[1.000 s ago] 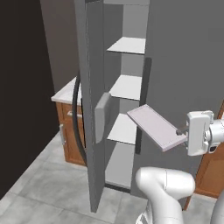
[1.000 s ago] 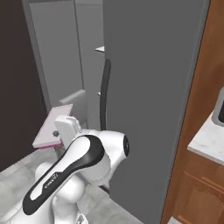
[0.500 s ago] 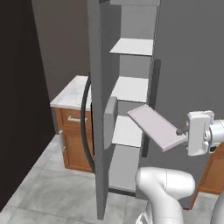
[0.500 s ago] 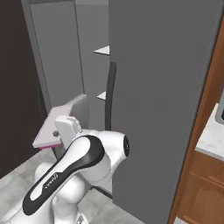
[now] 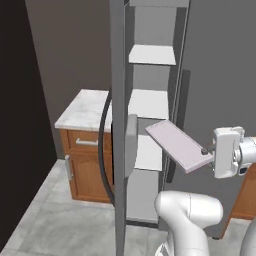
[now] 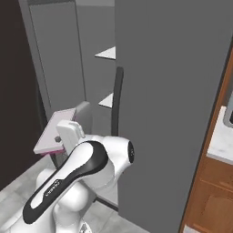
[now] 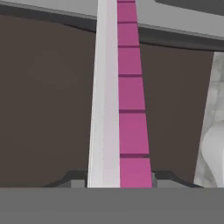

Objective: The ice cube tray has been filled with water. Take the tray and place it in the freezer to make ice. Close the freezer door after placing the tray.

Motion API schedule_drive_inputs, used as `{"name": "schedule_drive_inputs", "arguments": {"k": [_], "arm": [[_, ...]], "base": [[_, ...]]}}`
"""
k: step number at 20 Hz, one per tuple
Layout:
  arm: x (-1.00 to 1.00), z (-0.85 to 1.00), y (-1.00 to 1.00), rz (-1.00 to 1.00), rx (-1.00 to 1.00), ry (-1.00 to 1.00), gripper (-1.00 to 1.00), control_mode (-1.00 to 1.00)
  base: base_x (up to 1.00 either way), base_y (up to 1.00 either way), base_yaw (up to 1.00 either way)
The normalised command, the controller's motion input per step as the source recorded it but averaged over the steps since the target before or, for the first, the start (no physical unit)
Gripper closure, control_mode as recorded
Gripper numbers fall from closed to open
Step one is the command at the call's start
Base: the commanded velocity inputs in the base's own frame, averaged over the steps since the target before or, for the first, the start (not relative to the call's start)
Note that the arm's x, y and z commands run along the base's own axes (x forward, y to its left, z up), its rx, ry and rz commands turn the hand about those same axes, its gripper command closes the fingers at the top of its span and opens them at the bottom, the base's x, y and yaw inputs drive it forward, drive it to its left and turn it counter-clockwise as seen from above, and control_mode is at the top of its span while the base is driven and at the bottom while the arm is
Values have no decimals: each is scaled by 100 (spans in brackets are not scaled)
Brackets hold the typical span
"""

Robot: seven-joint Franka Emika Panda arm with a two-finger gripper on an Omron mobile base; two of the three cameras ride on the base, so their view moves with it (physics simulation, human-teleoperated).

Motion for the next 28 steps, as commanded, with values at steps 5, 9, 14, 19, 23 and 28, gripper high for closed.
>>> {"name": "schedule_drive_inputs", "arguments": {"k": [5, 9, 14, 19, 23, 28], "arm": [[0, 0, 0, 0, 0, 0, 100, 100], [0, 0, 0, 0, 0, 0, 100, 100], [0, 0, 0, 0, 0, 0, 100, 100], [0, 0, 0, 0, 0, 0, 100, 100], [0, 0, 0, 0, 0, 0, 100, 100], [0, 0, 0, 0, 0, 0, 100, 100]], "base": [[42, 0, -18], [44, 10, -18], [44, 22, -19], [39, 32, -20], [35, 29, -19], [31, 11, -18]]}}
